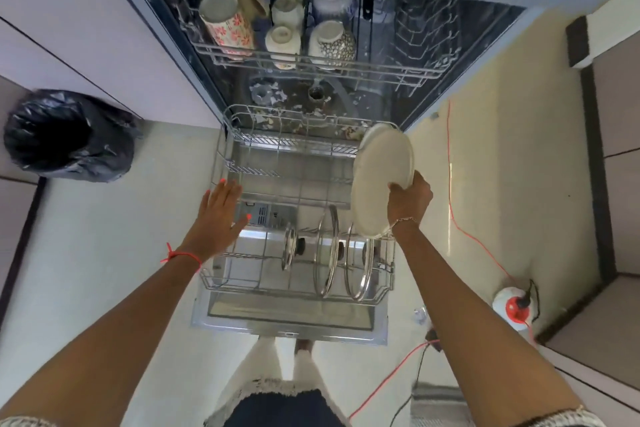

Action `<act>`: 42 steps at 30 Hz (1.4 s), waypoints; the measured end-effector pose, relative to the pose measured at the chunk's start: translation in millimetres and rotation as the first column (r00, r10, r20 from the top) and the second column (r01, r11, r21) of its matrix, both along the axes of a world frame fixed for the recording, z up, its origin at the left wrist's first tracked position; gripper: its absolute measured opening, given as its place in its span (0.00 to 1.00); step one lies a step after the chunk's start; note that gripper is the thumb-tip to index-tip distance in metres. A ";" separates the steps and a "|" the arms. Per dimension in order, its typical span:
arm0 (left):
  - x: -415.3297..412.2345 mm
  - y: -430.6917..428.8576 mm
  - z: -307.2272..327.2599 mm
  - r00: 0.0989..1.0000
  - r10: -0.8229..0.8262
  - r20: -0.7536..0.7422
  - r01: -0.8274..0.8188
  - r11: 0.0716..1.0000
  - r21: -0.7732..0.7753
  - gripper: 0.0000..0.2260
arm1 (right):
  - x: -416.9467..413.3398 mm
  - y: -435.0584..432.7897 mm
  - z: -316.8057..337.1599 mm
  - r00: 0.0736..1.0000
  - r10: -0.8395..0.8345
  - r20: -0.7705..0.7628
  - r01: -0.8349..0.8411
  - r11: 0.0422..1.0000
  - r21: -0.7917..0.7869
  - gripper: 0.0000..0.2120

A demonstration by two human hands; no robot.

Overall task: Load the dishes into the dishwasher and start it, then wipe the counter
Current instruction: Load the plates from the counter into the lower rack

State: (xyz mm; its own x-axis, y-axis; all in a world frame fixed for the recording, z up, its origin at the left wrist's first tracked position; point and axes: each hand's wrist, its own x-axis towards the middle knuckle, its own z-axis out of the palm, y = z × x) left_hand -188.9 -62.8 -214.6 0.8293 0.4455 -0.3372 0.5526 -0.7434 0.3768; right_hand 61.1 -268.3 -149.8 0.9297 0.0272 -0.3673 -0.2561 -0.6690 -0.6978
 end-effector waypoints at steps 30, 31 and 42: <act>-1.4 110.2 -202.2 0.987 0.023 -0.158 -0.031 0.998 -0.050 0.33 | 89.5 82.0 -182.6 0.958 0.251 0.137 -0.178 0.898 -0.401 0.15; -1.1 110.1 -202.2 0.987 0.026 -0.161 -0.035 0.998 -0.056 0.34 | 89.5 82.9 -183.2 0.961 0.236 0.141 -0.163 0.902 -0.400 0.16; 4.4 107.8 -174.1 0.984 0.018 -0.176 -0.026 0.999 -0.040 0.34 | 83.2 66.7 -169.4 0.922 0.355 0.153 -0.277 0.883 -0.380 0.29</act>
